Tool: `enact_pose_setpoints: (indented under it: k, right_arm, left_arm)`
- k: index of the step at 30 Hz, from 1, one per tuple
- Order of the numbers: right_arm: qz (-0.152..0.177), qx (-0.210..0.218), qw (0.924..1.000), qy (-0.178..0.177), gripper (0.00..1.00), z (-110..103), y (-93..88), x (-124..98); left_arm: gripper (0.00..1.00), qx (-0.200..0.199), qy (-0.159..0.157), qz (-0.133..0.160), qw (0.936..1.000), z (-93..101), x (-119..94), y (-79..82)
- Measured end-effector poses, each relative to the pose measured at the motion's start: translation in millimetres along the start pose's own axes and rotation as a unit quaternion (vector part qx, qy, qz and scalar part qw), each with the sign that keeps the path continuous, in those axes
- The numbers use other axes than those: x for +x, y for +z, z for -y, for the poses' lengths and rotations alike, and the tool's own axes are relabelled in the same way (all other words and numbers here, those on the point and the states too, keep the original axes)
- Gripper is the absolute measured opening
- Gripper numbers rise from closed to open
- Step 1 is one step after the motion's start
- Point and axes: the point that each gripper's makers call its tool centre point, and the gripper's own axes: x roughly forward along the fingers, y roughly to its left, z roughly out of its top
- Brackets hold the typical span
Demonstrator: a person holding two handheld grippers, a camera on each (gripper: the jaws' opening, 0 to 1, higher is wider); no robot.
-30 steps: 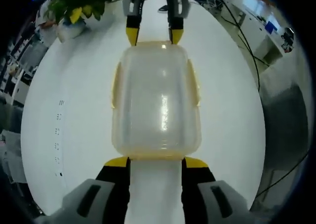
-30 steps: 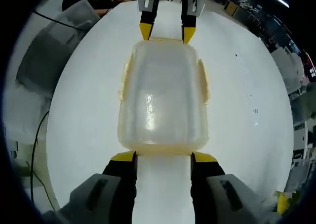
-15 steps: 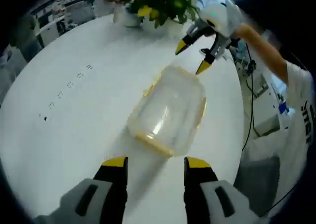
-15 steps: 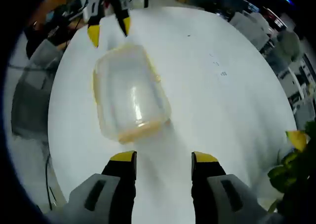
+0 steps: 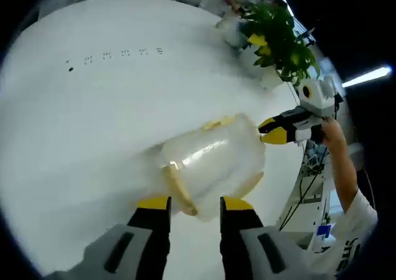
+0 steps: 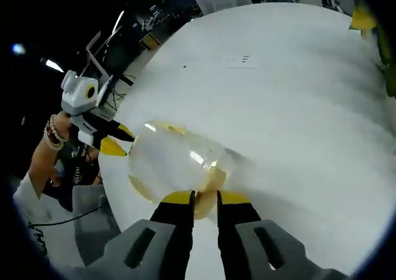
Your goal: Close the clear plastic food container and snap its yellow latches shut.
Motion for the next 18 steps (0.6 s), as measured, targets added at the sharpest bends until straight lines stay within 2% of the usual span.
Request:
enact_pose_setpoints:
  k: [1, 2, 5, 8, 9, 10, 11, 15, 16, 18]
  right_arm:
    - [0.000, -0.002, 1.0000, 0.002, 0.09, -1, 0.9, 1]
    - [-0.001, -0.001, 1.0000, 0.001, 0.09, -1, 1.5, 1]
    - [-0.007, -0.006, 1.0000, 0.000, 0.10, -6, -4.0, 1]
    - [-0.011, -0.002, 0.9998, -0.014, 0.15, -4, -7.2, 1]
    - [-0.010, -0.002, 0.9999, -0.009, 0.11, -8, -8.4, 1]
    - [-0.009, 0.001, 0.9999, 0.013, 0.09, -17, -9.2, 2]
    - [-0.017, -0.002, 0.9999, 0.001, 0.09, -13, -10.8, 3]
    - [-0.015, 0.017, 0.9997, 0.001, 0.08, -11, -9.6, 5]
    - [-0.009, 0.028, 0.9995, 0.004, 0.08, -11, -9.2, 6]
    - [0.004, 0.026, 0.9996, 0.008, 0.07, -8, -5.7, 7]
  left_arm:
    - [0.23, -0.010, -0.008, 0.003, 0.9999, 3.4, 2, 0.6]
    - [0.23, -0.012, 0.003, -0.002, 0.9999, 2.4, 4, -4.2]
    - [0.21, 0.004, 0.013, -0.010, 0.9999, 1.8, 6, -8.9]
    - [0.21, 0.013, 0.017, -0.013, 0.9997, 4.5, 8, -12.0]
    - [0.22, 0.011, 0.019, -0.014, 0.9997, 5.0, 8, -13.0]
    - [0.22, 0.012, 0.019, -0.015, 0.9996, 4.6, 8, -12.9]
    - [0.21, 0.011, 0.019, -0.014, 0.9996, 4.2, 8, -13.4]
    - [0.21, 0.000, 0.018, -0.019, 0.9997, 6.7, 8, -16.7]
    - [0.21, -0.001, 0.017, -0.020, 0.9996, 6.8, 8, -17.0]
    - [0.20, -0.002, 0.016, -0.027, 0.9995, 7.1, 8, -19.0]
